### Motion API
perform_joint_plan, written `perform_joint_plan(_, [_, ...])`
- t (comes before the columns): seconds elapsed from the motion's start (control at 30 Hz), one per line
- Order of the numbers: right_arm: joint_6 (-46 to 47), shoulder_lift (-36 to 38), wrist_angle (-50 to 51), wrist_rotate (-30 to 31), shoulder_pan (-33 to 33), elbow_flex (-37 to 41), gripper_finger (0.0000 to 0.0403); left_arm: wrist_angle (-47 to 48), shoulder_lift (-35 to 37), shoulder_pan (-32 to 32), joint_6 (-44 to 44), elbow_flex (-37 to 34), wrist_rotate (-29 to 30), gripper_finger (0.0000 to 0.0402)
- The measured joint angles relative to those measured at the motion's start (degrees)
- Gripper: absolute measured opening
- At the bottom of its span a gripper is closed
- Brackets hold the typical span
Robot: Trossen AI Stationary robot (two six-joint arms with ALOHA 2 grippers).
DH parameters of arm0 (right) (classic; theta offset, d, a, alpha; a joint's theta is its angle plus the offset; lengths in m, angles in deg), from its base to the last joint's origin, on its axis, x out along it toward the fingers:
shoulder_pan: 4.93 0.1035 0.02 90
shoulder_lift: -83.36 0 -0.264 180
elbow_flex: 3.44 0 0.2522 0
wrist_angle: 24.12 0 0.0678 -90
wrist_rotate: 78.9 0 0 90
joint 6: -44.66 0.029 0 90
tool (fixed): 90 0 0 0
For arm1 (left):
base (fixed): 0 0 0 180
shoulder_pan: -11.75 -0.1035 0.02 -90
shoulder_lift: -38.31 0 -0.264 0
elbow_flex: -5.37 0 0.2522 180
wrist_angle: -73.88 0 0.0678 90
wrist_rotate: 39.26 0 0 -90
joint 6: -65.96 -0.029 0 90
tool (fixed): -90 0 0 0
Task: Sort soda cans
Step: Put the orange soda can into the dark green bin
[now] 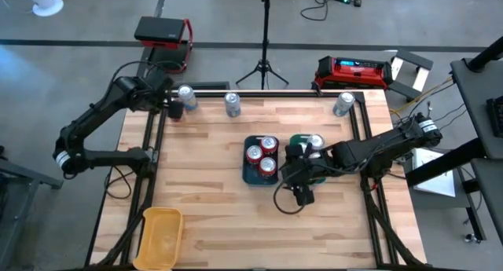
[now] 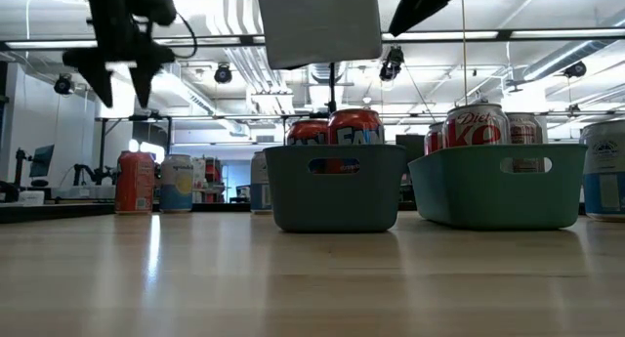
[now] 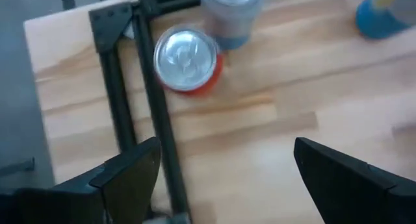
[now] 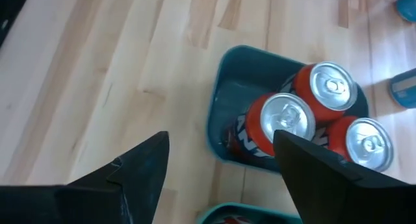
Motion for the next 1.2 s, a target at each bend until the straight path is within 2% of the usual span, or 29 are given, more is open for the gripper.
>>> perform_joint_plan(0.2, [2.6, 0.0, 0.1, 0.0, 0.6, 0.0, 0.0255, -3.9, -3.5, -5.5, -3.4, -3.8, 6.4, 0.0337])
perform_joint_plan(0.4, [1.5, 0.0, -0.7, 0.2, 0.6, 0.0, 0.0244, -4.9, -4.1, -5.8, -3.5, -5.6, 9.2, 0.0337])
perform_joint_plan(0.63, [1.4, 0.0, -2.2, 0.5, 0.5, 0.0, 0.0246, -8.4, -3.6, -5.8, 0.9, -5.8, 8.8, 0.0337])
perform_joint_plan(0.8, [1.6, 0.0, -2.2, 0.5, 0.5, 0.0, 0.0249, -8.0, -4.3, -4.6, 0.8, -6.7, 8.6, 0.0337])
perform_joint_plan(0.97, [1.6, 0.0, -2.4, 0.5, 0.5, 0.0, 0.0242, -11.4, -4.6, -1.2, 1.1, -9.7, 2.4, 0.0337])
perform_joint_plan(1.2, [-0.1, 0.0, -5.4, 0.5, 0.3, 0.0, 0.0240, -13.8, -9.6, 2.8, 0.4, -7.5, 4.0, 0.0337])
